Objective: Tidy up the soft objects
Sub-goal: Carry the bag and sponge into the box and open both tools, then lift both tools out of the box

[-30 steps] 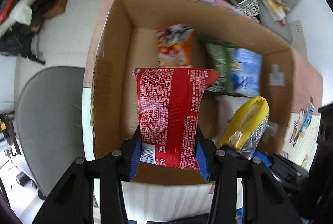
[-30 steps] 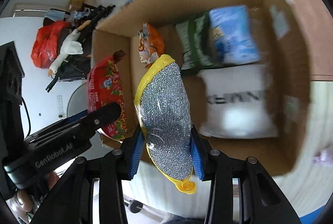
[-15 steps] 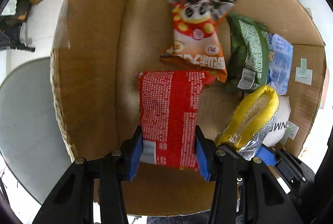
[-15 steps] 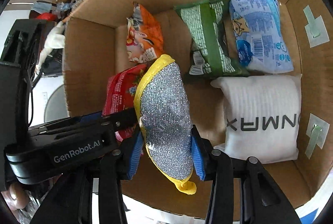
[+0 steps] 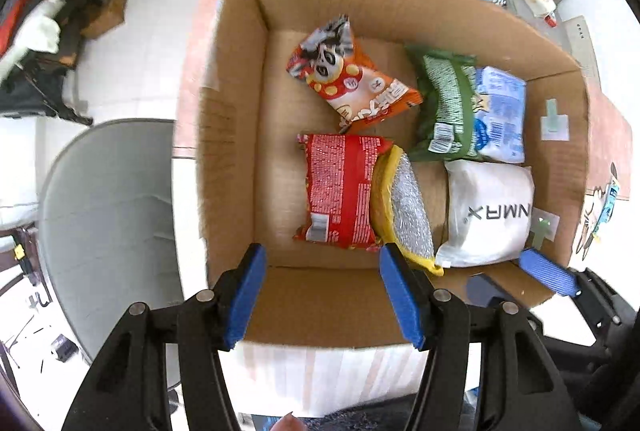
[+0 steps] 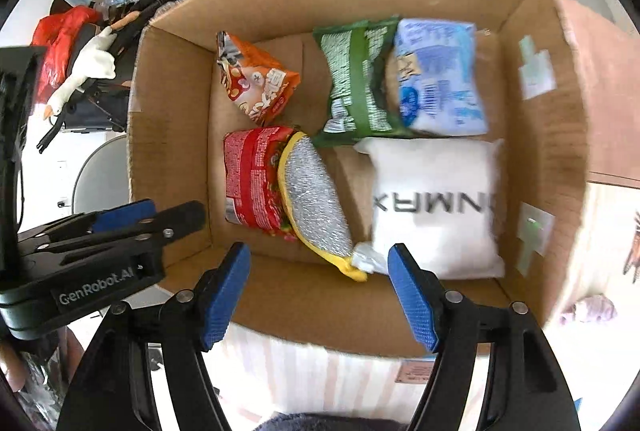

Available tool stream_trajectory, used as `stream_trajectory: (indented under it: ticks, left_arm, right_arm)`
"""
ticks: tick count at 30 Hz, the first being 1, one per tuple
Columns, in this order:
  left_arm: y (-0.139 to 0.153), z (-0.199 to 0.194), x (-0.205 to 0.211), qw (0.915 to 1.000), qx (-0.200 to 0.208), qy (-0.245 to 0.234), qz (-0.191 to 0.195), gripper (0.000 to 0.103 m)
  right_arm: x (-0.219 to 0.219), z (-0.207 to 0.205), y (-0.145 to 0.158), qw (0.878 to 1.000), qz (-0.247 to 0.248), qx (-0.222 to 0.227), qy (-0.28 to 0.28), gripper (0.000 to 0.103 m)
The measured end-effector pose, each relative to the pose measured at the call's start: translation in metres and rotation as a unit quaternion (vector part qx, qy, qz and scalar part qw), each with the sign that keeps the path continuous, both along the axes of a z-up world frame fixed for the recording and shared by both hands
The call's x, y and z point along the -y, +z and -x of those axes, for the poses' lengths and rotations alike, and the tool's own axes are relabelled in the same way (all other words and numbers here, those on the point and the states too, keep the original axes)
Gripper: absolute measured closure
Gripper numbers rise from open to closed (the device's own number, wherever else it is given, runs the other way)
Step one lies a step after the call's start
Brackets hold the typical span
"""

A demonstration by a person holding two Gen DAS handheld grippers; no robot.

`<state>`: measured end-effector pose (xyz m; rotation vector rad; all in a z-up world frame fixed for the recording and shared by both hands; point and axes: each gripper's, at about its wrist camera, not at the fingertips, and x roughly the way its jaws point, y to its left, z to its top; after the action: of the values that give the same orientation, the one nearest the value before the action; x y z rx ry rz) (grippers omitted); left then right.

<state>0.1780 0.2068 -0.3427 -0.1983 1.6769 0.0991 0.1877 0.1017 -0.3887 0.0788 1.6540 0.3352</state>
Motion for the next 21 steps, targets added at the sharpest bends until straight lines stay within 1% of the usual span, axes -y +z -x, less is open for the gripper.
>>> stream_trajectory:
  ticks: [3, 4, 5, 6, 10, 13, 14, 15, 16, 17, 18, 19, 20, 21]
  left_arm:
    - [0.023, 0.017, 0.004, 0.9995, 0.031, 0.0, -0.012, 0.046]
    - [0.022, 0.016, 0.01, 0.9992, 0.037, -0.001, -0.016, 0.046]
    - [0.031, 0.023, 0.013, 0.9986, 0.049, -0.001, -0.021, 0.046]
    - [0.038, 0.027, 0.013, 0.9978, 0.06, -0.002, -0.028, 0.046]
    - [0.063, 0.049, 0.011, 0.9941, 0.097, -0.006, -0.048, 0.046]
    - [0.079, 0.059, 0.01, 0.9917, 0.116, -0.007, -0.055, 0.046]
    - [0.081, 0.062, 0.011, 0.9914, 0.119, -0.006, -0.054, 0.046]
    - [0.085, 0.067, 0.014, 0.9908, 0.124, -0.005, -0.053, 0.046]
    - [0.087, 0.07, 0.015, 0.9905, 0.128, -0.004, -0.052, 0.045]
    - [0.09, 0.073, 0.018, 0.9897, 0.133, -0.002, -0.052, 0.032]
    - [0.093, 0.075, 0.019, 0.9887, 0.14, -0.001, -0.054, 0.023]
    - [0.097, 0.079, 0.022, 0.9873, 0.148, 0.0, -0.058, 0.012]
    - [0.099, 0.08, 0.023, 0.9864, 0.153, 0.0, -0.06, 0.011]
    - [0.105, 0.083, 0.025, 0.9845, 0.163, 0.003, -0.064, 0.01]
  right_arm:
    - [0.011, 0.009, 0.015, 1.0, 0.015, 0.026, 0.002, 0.028]
    - [0.015, 0.014, 0.02, 0.999, 0.021, 0.035, 0.002, 0.027]
    - [0.019, 0.011, 0.024, 0.999, 0.025, 0.041, 0.002, 0.027]
    - [0.027, 0.007, 0.034, 0.999, 0.026, 0.047, 0.001, 0.027]
    - [0.039, 0.022, 0.058, 0.997, 0.038, 0.074, 0.005, 0.027]
    - [0.053, 0.035, 0.074, 0.995, 0.043, 0.086, 0.011, 0.027]
    - [0.056, 0.04, 0.079, 0.995, 0.044, 0.089, 0.013, 0.025]
    - [0.059, 0.044, 0.084, 0.995, 0.045, 0.093, 0.014, 0.02]
    - [0.061, 0.047, 0.087, 0.994, 0.044, 0.097, 0.014, 0.017]
    - [0.065, 0.051, 0.093, 0.994, 0.045, 0.103, 0.013, 0.013]
    - [0.068, 0.054, 0.099, 0.992, 0.05, 0.112, 0.013, 0.012]
    - [0.072, 0.057, 0.105, 0.992, 0.051, 0.118, 0.013, 0.012]
    - [0.076, 0.06, 0.113, 0.991, 0.051, 0.123, 0.013, 0.009]
    - [0.079, 0.063, 0.12, 0.99, 0.05, 0.132, 0.008, 0.001]
